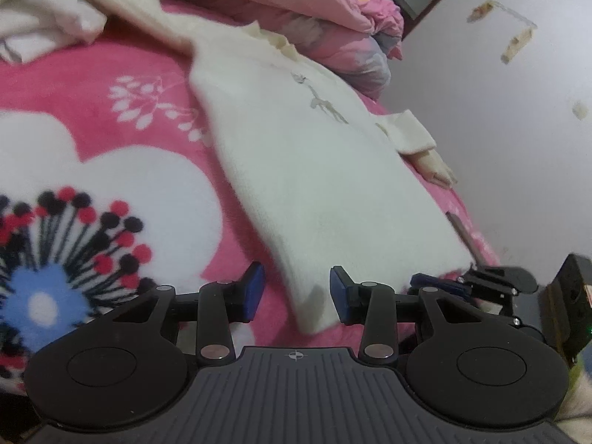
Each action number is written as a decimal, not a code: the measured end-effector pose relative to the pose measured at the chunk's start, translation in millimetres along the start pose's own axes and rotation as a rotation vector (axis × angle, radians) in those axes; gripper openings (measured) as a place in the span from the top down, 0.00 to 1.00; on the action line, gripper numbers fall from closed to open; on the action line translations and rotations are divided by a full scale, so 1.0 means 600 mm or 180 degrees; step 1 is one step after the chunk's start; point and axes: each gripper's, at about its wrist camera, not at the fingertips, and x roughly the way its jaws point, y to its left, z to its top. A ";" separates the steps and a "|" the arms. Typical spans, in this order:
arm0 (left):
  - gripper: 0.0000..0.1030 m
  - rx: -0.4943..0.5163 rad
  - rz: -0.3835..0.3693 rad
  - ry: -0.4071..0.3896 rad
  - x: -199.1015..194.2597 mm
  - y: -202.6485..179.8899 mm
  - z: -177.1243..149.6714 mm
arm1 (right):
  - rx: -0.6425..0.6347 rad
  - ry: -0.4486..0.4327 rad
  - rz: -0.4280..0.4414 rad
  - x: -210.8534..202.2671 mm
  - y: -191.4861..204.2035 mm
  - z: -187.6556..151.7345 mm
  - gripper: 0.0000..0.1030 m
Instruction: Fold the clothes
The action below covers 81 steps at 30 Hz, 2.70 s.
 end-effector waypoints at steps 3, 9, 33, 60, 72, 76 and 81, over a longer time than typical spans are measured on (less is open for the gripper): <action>0.62 0.0414 0.0160 -0.0055 -0.012 -0.025 -0.004 | -0.0342 0.0057 -0.0153 0.008 0.026 -0.007 0.81; 0.59 0.1202 0.0197 -0.0118 -0.023 -0.079 -0.014 | -0.0822 0.0161 -0.0494 0.034 0.057 -0.021 0.69; 0.89 0.1851 0.0449 -0.0103 0.081 -0.156 -0.016 | 0.0156 -0.0141 -0.0051 0.028 -0.033 -0.007 0.92; 0.91 0.2561 0.1237 -0.0899 0.078 -0.201 -0.020 | 0.0173 -0.0445 -0.0495 0.045 -0.073 0.027 0.96; 0.94 0.3671 0.1673 -0.0617 0.125 -0.184 -0.119 | -0.0907 -0.0316 -0.0842 0.076 -0.003 -0.032 0.96; 0.94 0.3691 0.1656 -0.0618 0.123 -0.184 -0.116 | -0.1118 -0.0281 -0.0778 0.050 0.013 -0.045 0.95; 0.93 0.3731 0.1620 -0.0638 0.120 -0.183 -0.118 | -0.0929 -0.0212 -0.0509 0.033 0.022 -0.050 0.95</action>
